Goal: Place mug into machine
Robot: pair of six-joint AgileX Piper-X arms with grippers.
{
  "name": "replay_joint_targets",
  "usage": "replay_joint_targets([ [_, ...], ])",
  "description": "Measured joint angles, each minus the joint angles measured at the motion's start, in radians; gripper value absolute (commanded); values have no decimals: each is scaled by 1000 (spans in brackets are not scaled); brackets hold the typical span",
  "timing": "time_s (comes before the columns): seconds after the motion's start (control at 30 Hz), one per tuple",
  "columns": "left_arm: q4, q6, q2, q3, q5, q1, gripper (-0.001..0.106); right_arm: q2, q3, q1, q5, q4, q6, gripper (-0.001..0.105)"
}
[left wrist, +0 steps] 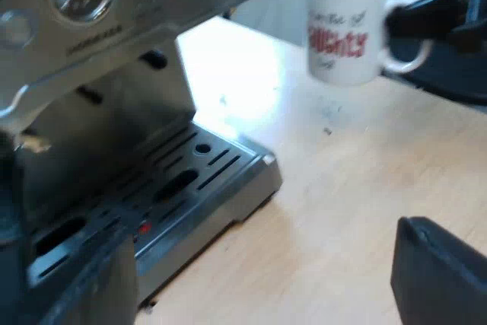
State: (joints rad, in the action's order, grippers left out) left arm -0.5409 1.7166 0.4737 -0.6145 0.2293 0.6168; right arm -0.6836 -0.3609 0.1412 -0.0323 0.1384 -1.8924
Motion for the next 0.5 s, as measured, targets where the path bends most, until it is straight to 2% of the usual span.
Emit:
replay_joint_targets([
  [0.23, -79, 0, -87, 0, -20, 0, 70, 135, 0, 144, 0, 126, -11, 0],
  [0.5, -218, 2, -191, 0, -54, 0, 70, 194, -3, 403, 81, 175, 6, 0],
])
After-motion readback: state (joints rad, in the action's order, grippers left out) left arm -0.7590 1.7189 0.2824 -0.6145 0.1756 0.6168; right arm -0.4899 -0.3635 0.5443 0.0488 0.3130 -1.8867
